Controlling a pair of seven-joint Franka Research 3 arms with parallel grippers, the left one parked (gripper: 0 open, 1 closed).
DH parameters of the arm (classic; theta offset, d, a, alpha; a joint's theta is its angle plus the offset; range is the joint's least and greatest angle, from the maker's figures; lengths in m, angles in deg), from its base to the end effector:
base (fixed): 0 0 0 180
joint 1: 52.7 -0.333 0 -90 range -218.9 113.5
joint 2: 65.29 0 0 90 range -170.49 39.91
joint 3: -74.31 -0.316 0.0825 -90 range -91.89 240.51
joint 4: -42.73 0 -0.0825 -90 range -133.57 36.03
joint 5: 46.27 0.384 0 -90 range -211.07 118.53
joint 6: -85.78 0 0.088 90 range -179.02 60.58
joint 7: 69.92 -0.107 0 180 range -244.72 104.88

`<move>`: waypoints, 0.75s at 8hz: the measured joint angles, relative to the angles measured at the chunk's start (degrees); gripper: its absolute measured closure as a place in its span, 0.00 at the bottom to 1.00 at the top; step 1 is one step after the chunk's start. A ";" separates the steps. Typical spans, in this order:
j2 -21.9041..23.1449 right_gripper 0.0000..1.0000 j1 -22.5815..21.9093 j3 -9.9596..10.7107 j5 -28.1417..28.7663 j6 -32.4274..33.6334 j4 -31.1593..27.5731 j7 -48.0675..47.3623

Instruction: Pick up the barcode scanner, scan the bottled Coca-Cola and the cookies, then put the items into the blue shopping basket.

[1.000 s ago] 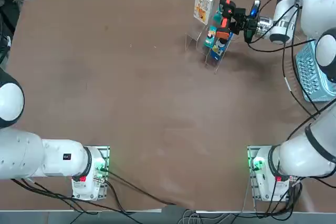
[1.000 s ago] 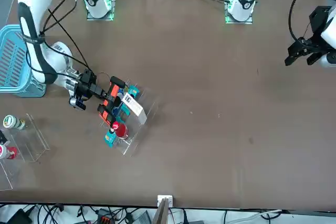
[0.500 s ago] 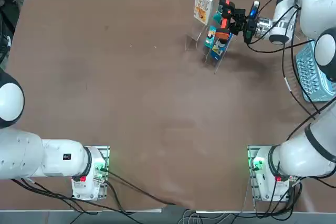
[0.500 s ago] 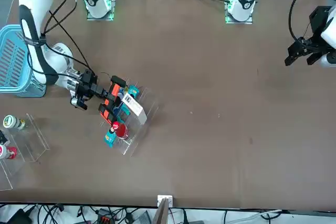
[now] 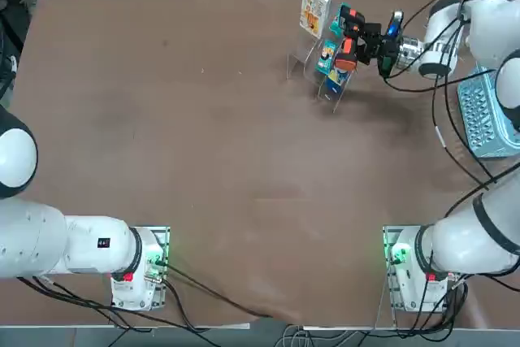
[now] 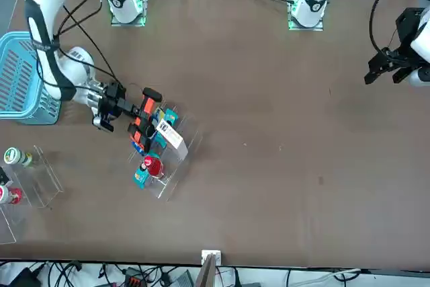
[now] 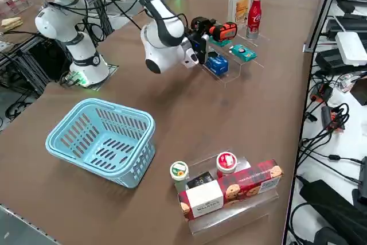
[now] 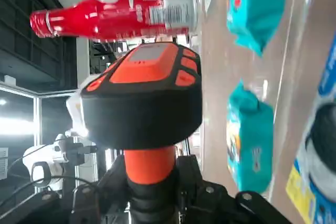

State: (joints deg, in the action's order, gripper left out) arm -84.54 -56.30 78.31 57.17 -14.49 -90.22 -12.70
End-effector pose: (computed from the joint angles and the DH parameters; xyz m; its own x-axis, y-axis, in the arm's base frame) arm 0.5022 0.0830 0.2176 0.9511 -0.2945 -0.0929 -0.1102 -0.0425 -0.9930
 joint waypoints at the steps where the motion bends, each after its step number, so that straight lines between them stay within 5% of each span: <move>1: 1.68 0.55 -0.02 0.00 0.00 -0.01 -2.87 1.02; 6: 4.27 0.55 -3.13 -0.18 -0.02 -0.24 -9.74 6.43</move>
State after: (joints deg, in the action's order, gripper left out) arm -80.27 -59.43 78.13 57.14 -14.73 -99.95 -6.26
